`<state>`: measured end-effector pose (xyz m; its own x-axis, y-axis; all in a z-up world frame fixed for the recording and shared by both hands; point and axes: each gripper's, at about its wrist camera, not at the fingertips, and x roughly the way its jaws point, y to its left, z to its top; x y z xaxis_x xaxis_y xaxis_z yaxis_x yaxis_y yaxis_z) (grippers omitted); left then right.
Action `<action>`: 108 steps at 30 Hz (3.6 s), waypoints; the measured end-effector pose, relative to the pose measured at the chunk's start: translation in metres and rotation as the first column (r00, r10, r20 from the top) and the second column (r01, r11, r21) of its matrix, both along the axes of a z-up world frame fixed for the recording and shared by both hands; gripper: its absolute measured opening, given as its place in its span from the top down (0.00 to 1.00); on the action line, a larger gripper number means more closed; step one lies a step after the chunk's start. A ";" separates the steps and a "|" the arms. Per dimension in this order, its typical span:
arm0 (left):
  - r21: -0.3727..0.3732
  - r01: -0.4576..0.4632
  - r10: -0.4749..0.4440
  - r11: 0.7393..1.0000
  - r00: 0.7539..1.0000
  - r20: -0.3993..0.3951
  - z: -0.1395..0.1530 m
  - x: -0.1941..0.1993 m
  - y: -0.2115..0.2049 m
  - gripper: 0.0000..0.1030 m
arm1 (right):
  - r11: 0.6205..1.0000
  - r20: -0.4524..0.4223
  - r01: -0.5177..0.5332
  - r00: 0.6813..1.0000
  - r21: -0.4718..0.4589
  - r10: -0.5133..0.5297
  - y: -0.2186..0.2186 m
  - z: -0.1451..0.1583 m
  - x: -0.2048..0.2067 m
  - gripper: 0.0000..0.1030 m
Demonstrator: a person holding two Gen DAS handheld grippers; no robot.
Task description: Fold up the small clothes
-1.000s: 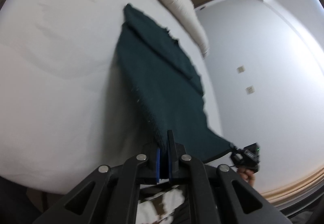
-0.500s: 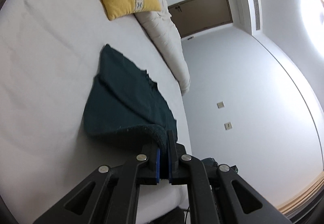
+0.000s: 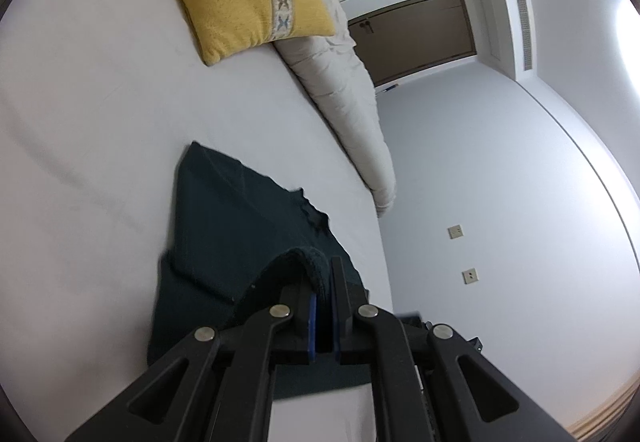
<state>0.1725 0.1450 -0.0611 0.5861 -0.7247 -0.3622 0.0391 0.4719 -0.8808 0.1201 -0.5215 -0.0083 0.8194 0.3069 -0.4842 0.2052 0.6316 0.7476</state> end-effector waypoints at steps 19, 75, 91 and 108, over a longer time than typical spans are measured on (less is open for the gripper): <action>0.079 0.009 -0.001 0.997 0.995 -0.102 -0.065 0.062 -0.011 0.94 | 0.864 -0.217 -0.243 0.963 -0.441 0.160 0.049 -0.063 0.077 0.51; 0.318 -0.027 0.045 0.948 0.998 -0.049 -0.058 0.064 -0.033 0.39 | 0.927 -0.145 -0.071 0.989 -0.368 0.019 0.032 -0.079 0.085 0.34; 0.579 -0.012 -0.003 0.815 1.000 0.025 -0.069 0.011 -0.053 0.75 | 0.857 -0.238 -0.160 0.970 -0.489 0.045 0.060 -0.105 0.002 0.40; 0.613 -0.022 0.002 0.790 0.999 0.035 -0.063 -0.005 -0.058 0.94 | 0.824 -0.295 -0.211 0.954 -0.525 0.056 0.061 -0.112 0.003 0.95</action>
